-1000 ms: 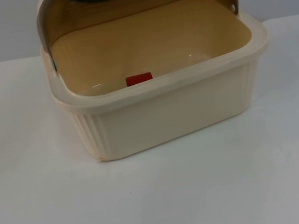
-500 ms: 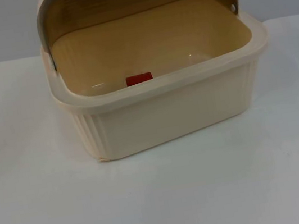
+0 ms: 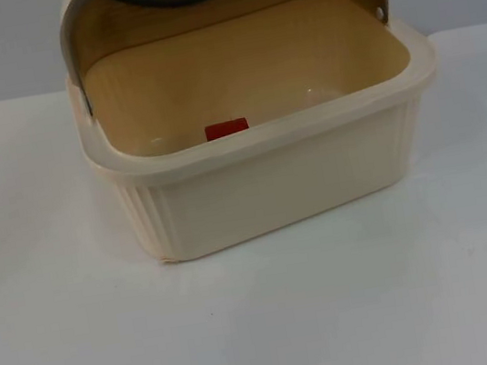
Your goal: Open the box lid with the left hand, place the block into the box with the right hand, then close the box lid with the left hand.
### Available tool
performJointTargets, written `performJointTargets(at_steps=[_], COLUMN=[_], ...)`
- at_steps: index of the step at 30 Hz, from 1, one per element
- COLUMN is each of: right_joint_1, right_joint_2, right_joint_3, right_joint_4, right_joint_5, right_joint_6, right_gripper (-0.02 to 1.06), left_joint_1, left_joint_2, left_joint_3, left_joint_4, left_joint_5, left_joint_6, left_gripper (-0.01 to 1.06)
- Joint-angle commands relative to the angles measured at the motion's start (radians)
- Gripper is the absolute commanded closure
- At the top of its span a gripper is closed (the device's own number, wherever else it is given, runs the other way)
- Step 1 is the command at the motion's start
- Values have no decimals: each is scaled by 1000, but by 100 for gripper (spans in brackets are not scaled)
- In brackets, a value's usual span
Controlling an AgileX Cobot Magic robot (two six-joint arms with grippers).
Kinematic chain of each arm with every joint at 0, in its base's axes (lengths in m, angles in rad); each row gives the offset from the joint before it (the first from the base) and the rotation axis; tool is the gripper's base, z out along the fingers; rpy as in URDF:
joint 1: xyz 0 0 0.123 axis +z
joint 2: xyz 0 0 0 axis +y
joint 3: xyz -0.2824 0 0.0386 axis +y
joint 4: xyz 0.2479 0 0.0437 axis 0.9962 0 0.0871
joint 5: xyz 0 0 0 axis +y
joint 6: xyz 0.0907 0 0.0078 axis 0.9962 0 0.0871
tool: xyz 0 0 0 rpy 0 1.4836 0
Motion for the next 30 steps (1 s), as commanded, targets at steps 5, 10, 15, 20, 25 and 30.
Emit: performJointTargets(at_steps=[5,10,15,20,25,30], right_joint_1=[-7,-7,-7,-7,-7,1], right_joint_2=[-4,-4,-4,-4,-4,-4], right_joint_3=[3,3,3,3,3,3], right_joint_4=[4,6,6,6,8,8], right_joint_5=[3,5,5,5,5,5], right_joint_6=[-10,-10,-10,-10,-10,-10], right_gripper=[-1,-1,-1,-1,-1,-1], left_joint_1=[10,10,10,10,10,10], left_joint_2=[21,21,21,21,21,17], left_joint_3=[-6,-6,-6,-6,-6,-6], left_joint_4=[-143,-140,-136,-132,-112,-81], left_joint_5=[28,26,51,56,102,161], left_joint_6=[137,137,137,137,117,78], left_gripper=[105,105,105,105,105,105])
